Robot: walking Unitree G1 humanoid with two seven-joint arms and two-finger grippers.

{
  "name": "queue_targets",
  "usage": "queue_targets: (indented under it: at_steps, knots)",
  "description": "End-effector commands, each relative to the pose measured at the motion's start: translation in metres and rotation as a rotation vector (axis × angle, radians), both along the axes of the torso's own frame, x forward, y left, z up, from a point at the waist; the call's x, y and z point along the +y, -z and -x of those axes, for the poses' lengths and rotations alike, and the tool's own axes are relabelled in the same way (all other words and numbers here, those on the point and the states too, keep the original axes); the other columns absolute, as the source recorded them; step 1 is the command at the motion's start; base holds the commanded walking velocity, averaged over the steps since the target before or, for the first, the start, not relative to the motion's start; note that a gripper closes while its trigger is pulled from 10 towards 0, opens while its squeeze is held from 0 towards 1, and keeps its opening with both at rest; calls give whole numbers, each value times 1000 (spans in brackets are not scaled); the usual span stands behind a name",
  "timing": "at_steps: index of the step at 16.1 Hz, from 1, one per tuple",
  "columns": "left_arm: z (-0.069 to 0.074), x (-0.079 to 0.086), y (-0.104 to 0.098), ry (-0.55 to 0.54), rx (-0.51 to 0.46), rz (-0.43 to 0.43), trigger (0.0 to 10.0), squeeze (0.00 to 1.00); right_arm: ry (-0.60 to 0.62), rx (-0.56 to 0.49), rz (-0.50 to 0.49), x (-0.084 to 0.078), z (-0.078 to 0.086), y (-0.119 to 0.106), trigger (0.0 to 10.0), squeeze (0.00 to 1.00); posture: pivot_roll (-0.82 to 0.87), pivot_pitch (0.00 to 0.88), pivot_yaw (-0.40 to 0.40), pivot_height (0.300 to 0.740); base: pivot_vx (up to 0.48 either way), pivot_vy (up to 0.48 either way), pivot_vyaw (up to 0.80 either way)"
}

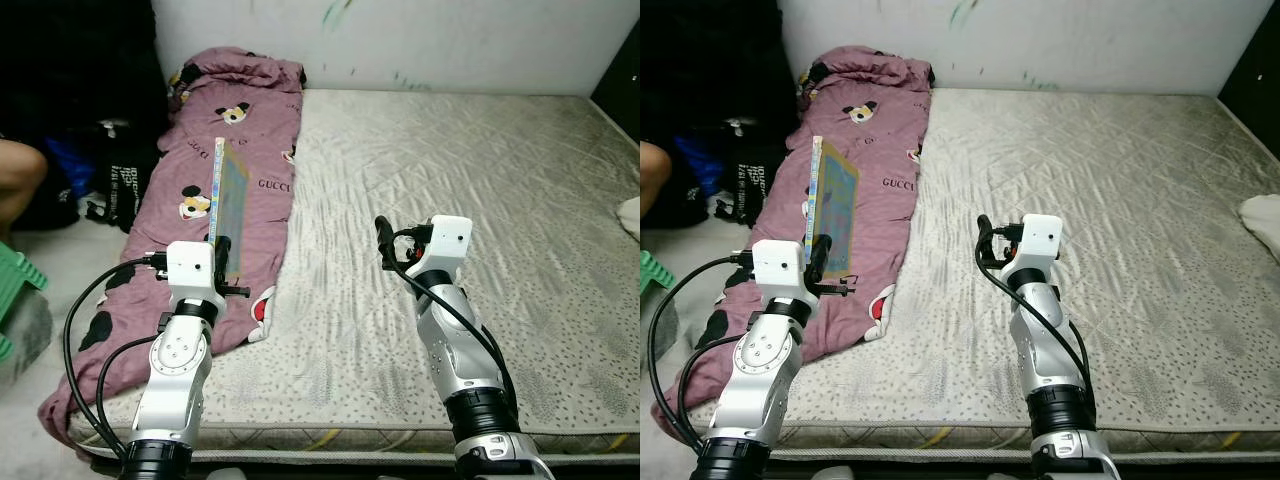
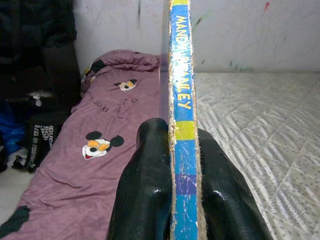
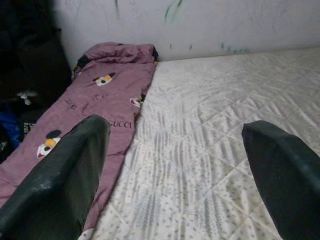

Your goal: Clean up the room

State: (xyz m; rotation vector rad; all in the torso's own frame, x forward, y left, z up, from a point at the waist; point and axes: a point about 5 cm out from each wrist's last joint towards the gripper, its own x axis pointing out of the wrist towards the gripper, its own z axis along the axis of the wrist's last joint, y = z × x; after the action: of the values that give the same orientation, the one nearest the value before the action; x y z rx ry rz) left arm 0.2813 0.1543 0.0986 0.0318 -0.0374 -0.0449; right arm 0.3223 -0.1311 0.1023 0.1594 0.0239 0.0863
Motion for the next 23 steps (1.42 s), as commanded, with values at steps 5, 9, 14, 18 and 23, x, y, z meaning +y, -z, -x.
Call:
queue_targets:
  at_steps: [5, 9, 14, 18, 23]
  knots:
    - [-1, -1, -9, 0, -39, 7, 10000, 0, -3, 4, 7, -2, 0, -1, 10000, 0, -51, 19, -5, 740, 0, -287, -194]
    - [-1, -1, -10, -3, -38, 5, 10000, 0, -6, -1, 9, -2, -1, -3, 10000, 0, -50, 15, -5, 740, 0, -286, -445]
    - [-3, -1, -11, -4, -41, 10, 10000, 0, -8, -5, 13, -2, -3, -4, 10000, 0, -52, 12, -6, 740, 0, -319, 0]
    - [-3, -1, -11, -11, -47, 4, 10000, 0, -11, -7, 15, -1, -3, -4, 10000, 0, -51, 9, -8, 740, 0, -140, 0]
    - [-3, -1, -12, -14, -50, 9, 10000, 0, -14, -5, 18, -1, -3, -4, 10000, 0, -51, 9, -9, 740, 0, -97, 0]
